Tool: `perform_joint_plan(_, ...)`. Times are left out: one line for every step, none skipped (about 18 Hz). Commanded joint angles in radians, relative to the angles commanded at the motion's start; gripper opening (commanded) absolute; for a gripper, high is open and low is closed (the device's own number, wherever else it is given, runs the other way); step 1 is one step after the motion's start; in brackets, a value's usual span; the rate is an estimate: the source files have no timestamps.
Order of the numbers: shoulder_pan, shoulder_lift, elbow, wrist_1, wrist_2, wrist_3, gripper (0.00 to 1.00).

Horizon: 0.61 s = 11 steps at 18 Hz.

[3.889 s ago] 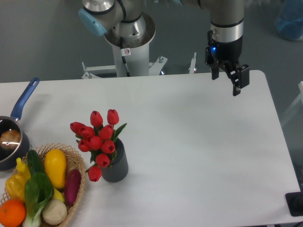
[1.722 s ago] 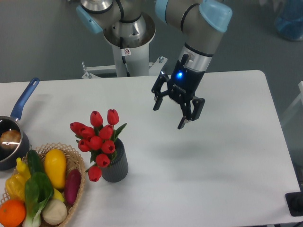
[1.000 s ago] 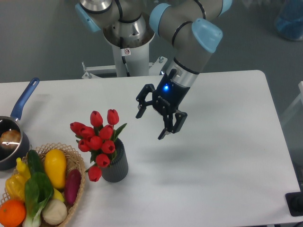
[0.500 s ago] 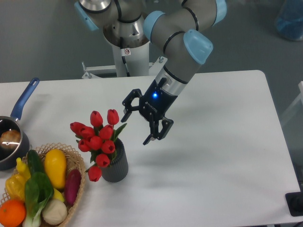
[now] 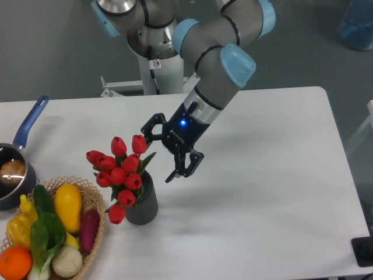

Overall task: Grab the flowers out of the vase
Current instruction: 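Lower the open gripper around the tulip stems just above the vase rim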

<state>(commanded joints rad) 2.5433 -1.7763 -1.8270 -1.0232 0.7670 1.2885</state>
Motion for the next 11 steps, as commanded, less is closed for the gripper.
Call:
perform_joint_plan(-0.011,-0.002,0.000,0.000,0.000,0.000,1.00)
perform_joint_plan(-0.018,-0.006,0.002,0.000,0.000,0.000,1.00)
perform_joint_plan(-0.020,-0.008,0.002,0.003,0.000,0.002,1.00)
perform_joint_plan(-0.020,-0.014,0.002,0.005,-0.002,0.003,1.00)
perform_joint_plan(-0.021,-0.018,0.003,0.005,-0.008,0.006,1.00)
perform_joint_plan(-0.021,-0.021,0.008,0.005,-0.021,0.011,1.00)
perform_joint_plan(-0.021,-0.029,0.015,0.006,-0.034,0.011,1.00)
perform_joint_plan(-0.025,-0.032,0.018,0.006,-0.037,0.011,1.00)
perform_joint_plan(-0.026,-0.034,0.020,0.006,-0.037,0.011,1.00)
perform_joint_plan(-0.026,-0.034,0.020,0.006,-0.037,0.012,1.00)
perform_joint_plan(-0.028,-0.035,0.020,0.006,-0.037,0.012,1.00)
